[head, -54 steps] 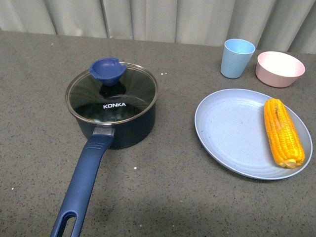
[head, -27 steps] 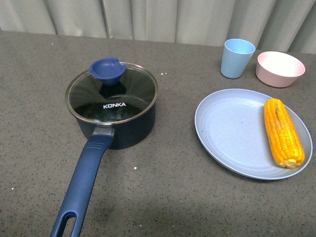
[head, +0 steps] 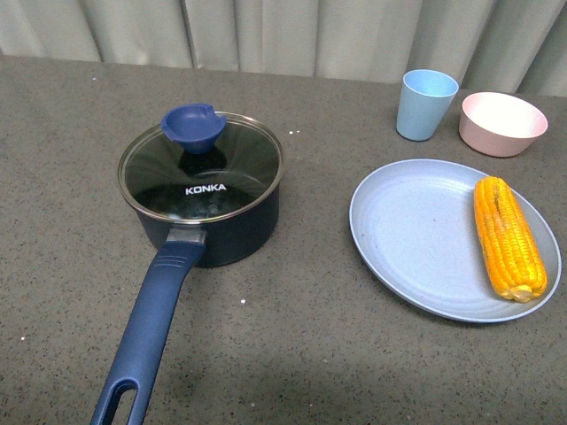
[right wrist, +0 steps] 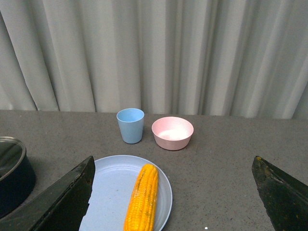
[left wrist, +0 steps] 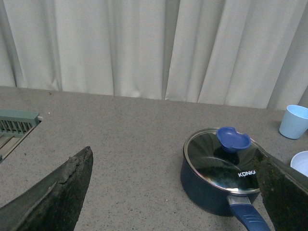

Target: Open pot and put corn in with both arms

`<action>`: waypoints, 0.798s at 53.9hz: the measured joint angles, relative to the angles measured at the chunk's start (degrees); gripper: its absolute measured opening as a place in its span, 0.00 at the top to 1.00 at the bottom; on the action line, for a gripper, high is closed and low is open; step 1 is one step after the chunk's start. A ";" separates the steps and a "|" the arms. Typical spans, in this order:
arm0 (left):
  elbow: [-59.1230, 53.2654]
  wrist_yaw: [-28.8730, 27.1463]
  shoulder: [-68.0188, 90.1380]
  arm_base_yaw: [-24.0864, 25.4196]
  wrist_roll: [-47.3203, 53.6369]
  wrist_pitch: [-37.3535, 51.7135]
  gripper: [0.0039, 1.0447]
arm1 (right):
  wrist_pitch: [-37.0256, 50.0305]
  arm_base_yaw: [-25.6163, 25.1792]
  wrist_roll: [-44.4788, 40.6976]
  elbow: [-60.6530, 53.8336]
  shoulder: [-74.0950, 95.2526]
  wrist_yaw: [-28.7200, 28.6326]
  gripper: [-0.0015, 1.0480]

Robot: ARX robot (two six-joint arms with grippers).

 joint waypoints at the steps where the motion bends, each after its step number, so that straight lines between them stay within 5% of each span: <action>1: 0.00 0.00 0.00 0.00 0.00 0.00 0.06 | 0.00 0.00 0.00 0.00 0.00 -0.02 0.09; 10: 0.02 -0.48 0.04 -0.07 -0.09 -0.07 0.06 | 0.00 0.00 0.00 0.00 0.00 0.00 0.09; 16: 1.22 -16.41 4.52 -4.31 -3.13 -5.22 0.06 | 0.00 0.00 0.00 0.00 0.00 0.00 0.09; 22: 1.49 -19.74 9.75 -4.31 -4.70 -2.47 0.06 | 0.00 0.02 0.00 0.00 0.00 0.00 0.09; 43: 10.36 -14.97 58.53 -9.79 -9.07 42.21 0.06 | 0.00 0.02 0.00 0.00 0.00 -0.02 0.09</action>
